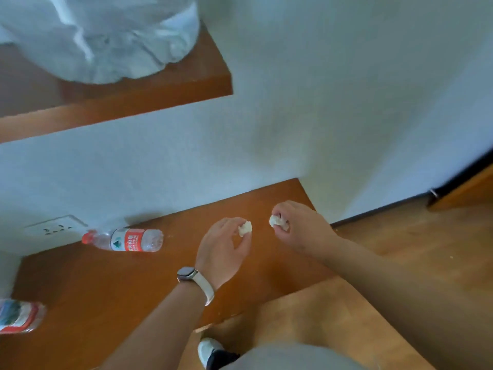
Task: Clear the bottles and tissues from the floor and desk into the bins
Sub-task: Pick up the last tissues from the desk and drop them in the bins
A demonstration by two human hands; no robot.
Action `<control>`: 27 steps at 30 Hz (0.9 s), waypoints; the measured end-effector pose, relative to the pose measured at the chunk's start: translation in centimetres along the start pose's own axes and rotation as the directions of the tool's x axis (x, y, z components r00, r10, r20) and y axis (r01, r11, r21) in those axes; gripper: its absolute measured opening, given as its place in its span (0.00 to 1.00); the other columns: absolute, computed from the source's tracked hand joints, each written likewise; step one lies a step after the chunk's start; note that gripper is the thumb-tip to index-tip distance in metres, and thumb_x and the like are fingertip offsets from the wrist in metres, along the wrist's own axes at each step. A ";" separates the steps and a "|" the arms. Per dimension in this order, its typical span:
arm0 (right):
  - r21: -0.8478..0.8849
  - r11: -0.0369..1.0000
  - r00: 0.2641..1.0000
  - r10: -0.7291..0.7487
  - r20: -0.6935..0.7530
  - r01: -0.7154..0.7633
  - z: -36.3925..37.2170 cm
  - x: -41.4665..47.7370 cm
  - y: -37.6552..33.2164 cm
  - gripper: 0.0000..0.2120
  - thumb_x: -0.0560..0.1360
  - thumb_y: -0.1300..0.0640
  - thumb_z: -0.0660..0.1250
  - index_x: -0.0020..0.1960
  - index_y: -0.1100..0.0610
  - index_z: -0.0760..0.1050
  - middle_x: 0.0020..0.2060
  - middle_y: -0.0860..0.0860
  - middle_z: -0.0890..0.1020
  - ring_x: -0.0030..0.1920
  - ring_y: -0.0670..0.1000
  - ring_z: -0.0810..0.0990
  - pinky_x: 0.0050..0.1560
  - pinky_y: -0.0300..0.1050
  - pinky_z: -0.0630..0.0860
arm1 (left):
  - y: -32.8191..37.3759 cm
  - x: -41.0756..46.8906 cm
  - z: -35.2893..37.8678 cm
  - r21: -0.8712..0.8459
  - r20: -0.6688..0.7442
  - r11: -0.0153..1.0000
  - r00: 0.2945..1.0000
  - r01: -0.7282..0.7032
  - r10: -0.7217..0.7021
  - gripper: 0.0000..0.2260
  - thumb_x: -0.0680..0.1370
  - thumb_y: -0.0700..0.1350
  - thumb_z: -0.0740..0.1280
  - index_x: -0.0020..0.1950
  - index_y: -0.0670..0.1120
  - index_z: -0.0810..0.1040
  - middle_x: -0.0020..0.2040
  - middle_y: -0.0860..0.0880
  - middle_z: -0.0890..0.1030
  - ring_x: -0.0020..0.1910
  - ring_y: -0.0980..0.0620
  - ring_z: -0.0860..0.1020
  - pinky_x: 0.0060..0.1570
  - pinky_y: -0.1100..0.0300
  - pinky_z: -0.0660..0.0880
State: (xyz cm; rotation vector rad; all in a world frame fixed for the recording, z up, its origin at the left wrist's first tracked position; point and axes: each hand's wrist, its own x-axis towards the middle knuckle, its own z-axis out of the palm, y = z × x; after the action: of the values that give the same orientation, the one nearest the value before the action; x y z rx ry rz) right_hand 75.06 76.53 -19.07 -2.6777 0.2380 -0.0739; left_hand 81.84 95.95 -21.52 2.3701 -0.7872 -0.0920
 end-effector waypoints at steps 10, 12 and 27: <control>0.103 0.963 0.949 0.262 -0.176 -0.247 -10.2 -13.9 16.7 0.09 0.76 0.52 0.65 0.56 0.51 0.74 0.47 0.45 0.77 0.45 0.46 0.75 0.47 0.45 0.76 | 18.9 1.5 12.2 -0.047 0.112 0.972 0.965 -0.231 0.235 0.10 0.78 0.52 0.65 0.58 0.52 0.79 0.48 0.60 0.78 0.47 0.61 0.75 0.46 0.72 0.69; 0.128 0.944 0.917 0.325 -0.229 -0.303 -11.8 -16.9 19.1 0.09 0.76 0.52 0.65 0.55 0.51 0.74 0.46 0.44 0.77 0.45 0.46 0.76 0.46 0.44 0.76 | 22.6 1.3 14.1 -0.075 0.163 0.963 0.950 -0.259 0.268 0.10 0.78 0.53 0.65 0.59 0.54 0.78 0.49 0.60 0.78 0.48 0.61 0.75 0.48 0.67 0.72; 0.315 0.677 0.478 0.710 -0.517 -0.666 -19.4 -36.4 31.7 0.04 0.75 0.53 0.65 0.49 0.47 0.72 0.44 0.42 0.76 0.45 0.46 0.74 0.45 0.40 0.69 | 44.7 3.4 27.8 -0.303 0.399 0.698 0.579 -0.649 0.711 0.08 0.78 0.50 0.66 0.57 0.53 0.77 0.49 0.60 0.76 0.47 0.60 0.74 0.46 0.71 0.70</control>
State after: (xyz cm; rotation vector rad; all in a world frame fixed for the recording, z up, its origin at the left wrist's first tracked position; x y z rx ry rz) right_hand 32.56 46.71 -16.07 -2.1755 1.4818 -0.6793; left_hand 54.55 51.06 -16.97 1.7610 -1.8488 -0.4168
